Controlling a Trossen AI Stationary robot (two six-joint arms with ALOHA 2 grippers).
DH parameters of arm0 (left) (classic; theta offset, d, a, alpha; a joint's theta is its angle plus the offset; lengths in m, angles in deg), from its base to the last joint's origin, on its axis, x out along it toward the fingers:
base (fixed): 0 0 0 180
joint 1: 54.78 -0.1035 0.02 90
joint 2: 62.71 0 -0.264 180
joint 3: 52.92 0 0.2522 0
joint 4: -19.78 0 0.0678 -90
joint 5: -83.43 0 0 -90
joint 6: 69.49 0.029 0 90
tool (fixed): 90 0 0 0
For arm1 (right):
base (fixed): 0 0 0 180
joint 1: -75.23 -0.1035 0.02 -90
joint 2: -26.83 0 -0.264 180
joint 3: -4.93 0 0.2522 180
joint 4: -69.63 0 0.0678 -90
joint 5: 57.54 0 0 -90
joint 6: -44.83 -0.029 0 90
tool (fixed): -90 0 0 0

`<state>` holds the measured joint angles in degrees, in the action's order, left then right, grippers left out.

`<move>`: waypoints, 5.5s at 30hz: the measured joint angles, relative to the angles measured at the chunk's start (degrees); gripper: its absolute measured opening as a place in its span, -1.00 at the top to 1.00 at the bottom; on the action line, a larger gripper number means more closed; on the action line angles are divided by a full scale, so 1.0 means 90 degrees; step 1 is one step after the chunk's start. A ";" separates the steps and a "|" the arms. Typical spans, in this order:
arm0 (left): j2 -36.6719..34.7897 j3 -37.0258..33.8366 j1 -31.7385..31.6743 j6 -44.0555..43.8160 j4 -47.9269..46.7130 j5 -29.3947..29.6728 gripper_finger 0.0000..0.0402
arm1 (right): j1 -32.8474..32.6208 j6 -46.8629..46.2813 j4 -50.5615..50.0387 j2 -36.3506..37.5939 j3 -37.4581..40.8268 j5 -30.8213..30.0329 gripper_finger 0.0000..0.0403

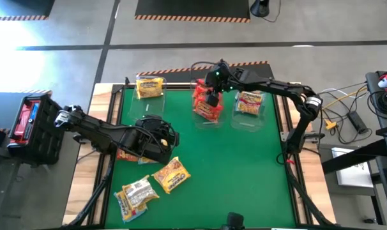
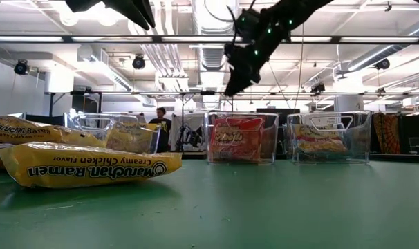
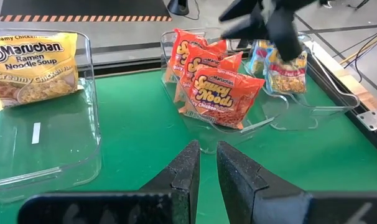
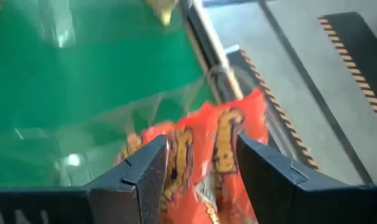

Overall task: Sort Maruchan noodles
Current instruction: Put the yellow noodle pack into the left transparent bin

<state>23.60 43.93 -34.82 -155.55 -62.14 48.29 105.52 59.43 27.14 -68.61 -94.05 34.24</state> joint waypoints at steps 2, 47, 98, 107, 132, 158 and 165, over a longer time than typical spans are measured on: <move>0.0000 0.0000 0.0003 0.0000 -0.0009 -0.0100 0.81 | -0.0003 -0.0406 -0.0110 0.0068 -0.0147 0.0090 0.11; 0.2548 -0.0029 0.2648 -0.4194 0.1060 -0.3127 0.81 | -0.5292 -0.4080 -0.2329 0.0566 -0.0210 -0.0257 0.35; 0.2555 -0.0039 0.0766 0.2008 0.2356 -0.3619 0.81 | -0.6442 -0.9232 -0.1662 -0.0269 0.0136 -0.2937 0.36; 0.2377 -0.0044 0.1173 0.3346 0.1746 -0.4450 0.81 | -0.6213 -1.0473 -0.0166 -0.1196 0.0164 -0.2862 0.36; 0.1892 -0.0083 0.1374 0.2501 -0.0536 -0.4147 0.81 | -0.5456 -0.7742 -0.0120 -0.1980 0.0172 -0.1820 0.36; 0.1500 -0.0242 0.1062 0.2328 -0.1092 -0.4191 0.81 | -0.5540 -0.9415 0.0005 -0.1416 -0.0073 -0.1627 0.36; 0.1227 -0.0640 0.1111 0.2116 -0.1063 -0.4276 0.81 | -0.5544 -1.0397 -0.0054 -0.1722 0.0005 -0.1641 0.36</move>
<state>34.64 38.17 -24.82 -136.50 -71.70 9.81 55.62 -34.14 26.65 -84.10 -94.00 19.47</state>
